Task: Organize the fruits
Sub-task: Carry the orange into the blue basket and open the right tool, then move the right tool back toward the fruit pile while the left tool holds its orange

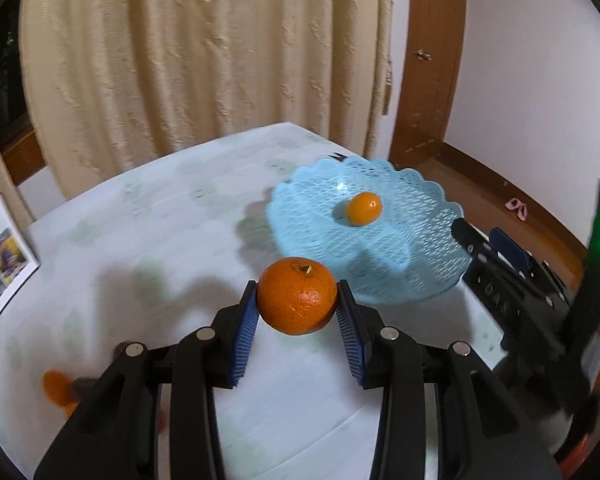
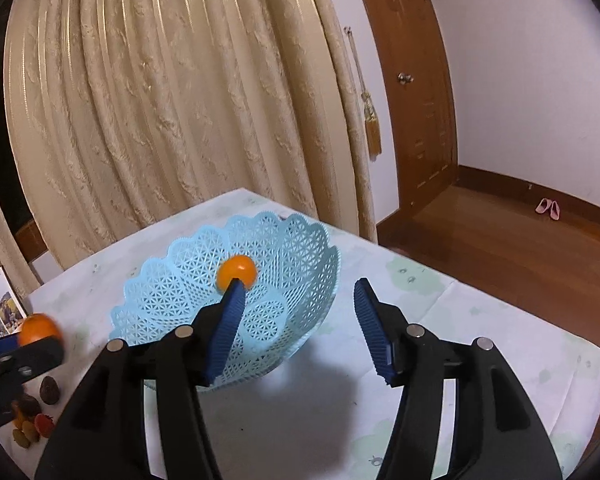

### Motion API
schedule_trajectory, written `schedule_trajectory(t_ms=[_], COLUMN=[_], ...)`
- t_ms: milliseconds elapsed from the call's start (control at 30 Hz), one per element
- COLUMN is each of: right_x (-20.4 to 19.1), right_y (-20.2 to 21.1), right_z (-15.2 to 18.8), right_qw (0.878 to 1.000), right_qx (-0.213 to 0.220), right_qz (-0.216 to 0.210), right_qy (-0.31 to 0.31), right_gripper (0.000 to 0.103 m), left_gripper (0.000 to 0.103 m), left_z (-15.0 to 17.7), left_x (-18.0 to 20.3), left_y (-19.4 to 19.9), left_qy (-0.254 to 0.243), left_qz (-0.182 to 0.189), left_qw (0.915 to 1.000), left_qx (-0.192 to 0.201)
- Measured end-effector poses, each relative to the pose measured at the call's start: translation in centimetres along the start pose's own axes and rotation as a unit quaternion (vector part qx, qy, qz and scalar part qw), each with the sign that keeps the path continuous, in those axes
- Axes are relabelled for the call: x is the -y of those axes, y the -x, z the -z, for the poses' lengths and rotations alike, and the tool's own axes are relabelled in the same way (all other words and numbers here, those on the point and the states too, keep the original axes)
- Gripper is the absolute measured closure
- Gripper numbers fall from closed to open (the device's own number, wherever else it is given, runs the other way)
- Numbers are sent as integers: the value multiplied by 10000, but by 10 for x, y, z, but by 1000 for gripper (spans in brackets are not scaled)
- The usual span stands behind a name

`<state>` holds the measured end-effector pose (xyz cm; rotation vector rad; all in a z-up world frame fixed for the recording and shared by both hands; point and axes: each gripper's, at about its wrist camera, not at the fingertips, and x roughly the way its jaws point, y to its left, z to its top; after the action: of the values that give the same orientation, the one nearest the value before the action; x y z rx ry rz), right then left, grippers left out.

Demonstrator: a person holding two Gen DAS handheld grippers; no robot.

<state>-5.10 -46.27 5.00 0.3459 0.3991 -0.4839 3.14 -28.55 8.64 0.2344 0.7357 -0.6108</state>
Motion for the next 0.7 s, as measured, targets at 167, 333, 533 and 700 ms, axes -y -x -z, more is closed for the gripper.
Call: schedule_trajectory(t_ms=[167, 333, 533, 700], right_x=[8, 13, 17, 18], right_y=[-2, 2, 4, 7], right_z=[-2, -3, -3, -4], right_qw=[9998, 9993, 9988, 9982], right_qx=[-7, 76, 157, 287], right_qz=[90, 192, 266, 305], right_qy=[-173, -297, -377, -432], right_gripper=[44, 44, 33, 24], left_gripper=[64, 64, 40, 26], left_z=[-11, -16, -15, -16], left_x=[20, 31, 30, 22], left_y=[-22, -39, -38, -29], left_qy=[-105, -169, -147, -146], left_qz=[167, 232, 120, -120], left_qw=[9998, 9994, 9998, 9997], left_qx=[-84, -178, -67, 123])
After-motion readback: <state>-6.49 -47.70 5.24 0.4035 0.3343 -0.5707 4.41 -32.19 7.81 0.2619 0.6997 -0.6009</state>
